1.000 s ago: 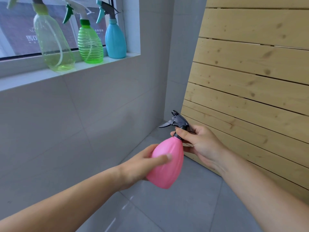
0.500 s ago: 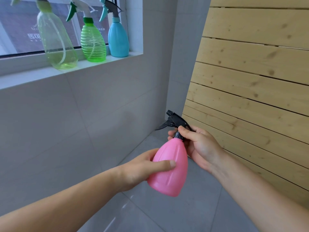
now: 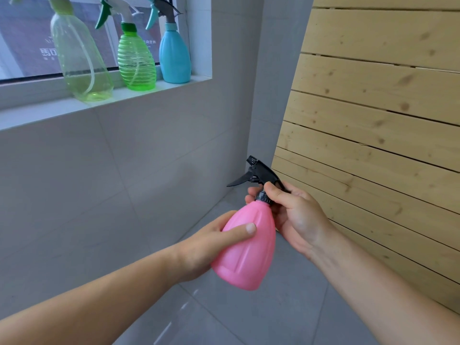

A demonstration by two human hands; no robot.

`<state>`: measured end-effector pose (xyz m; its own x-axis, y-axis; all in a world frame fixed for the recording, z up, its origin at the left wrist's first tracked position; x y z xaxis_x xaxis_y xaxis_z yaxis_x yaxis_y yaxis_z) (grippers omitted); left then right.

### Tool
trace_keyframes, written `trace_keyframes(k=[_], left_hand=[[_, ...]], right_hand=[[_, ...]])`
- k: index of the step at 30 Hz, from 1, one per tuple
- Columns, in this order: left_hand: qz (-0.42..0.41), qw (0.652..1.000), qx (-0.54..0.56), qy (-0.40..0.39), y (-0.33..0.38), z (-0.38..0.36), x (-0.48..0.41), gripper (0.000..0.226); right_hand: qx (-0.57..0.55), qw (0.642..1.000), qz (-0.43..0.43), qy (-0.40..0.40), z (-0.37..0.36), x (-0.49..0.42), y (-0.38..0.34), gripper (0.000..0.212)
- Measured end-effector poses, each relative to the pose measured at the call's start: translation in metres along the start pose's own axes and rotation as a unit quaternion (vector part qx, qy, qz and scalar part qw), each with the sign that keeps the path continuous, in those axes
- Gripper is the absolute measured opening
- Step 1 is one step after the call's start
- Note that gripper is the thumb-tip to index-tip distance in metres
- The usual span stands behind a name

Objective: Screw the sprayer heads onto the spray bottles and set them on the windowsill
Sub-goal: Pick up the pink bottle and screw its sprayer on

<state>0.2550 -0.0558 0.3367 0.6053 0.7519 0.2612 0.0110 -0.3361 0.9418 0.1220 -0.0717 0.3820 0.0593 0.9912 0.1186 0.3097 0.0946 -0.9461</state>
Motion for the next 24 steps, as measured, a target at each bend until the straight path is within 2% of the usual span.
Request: trace_keyframes(k=[13, 19, 24], left_hand=[[-0.047, 0.99, -0.095, 0.088, 0.008, 0.009, -0.001, 0.069], [-0.031, 0.993, -0.087, 0.071, 0.004, 0.011, 0.0, 0.068], [-0.03, 0.993, -0.093, 0.065, 0.006, 0.014, 0.001, 0.066]], right_hand=[[0.057, 0.998, 0.008, 0.039, 0.003, 0.003, 0.002, 0.012], [0.054, 0.998, -0.016, -0.009, 0.0, 0.001, 0.005, 0.01], [0.042, 0.999, -0.021, -0.01, -0.001, -0.001, 0.008, 0.011]])
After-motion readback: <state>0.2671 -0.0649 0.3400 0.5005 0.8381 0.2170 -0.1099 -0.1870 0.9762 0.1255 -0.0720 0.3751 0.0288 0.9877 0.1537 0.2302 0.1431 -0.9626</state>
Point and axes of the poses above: each hand's wrist, its own x-axis away from the middle knuckle, its own z-axis out of the back of the hand, y = z × x, the point moved 9 cm from there along -x, towards the middle knuckle, and after that the axes turned 9 degrees about x, right-handed, at the moved point
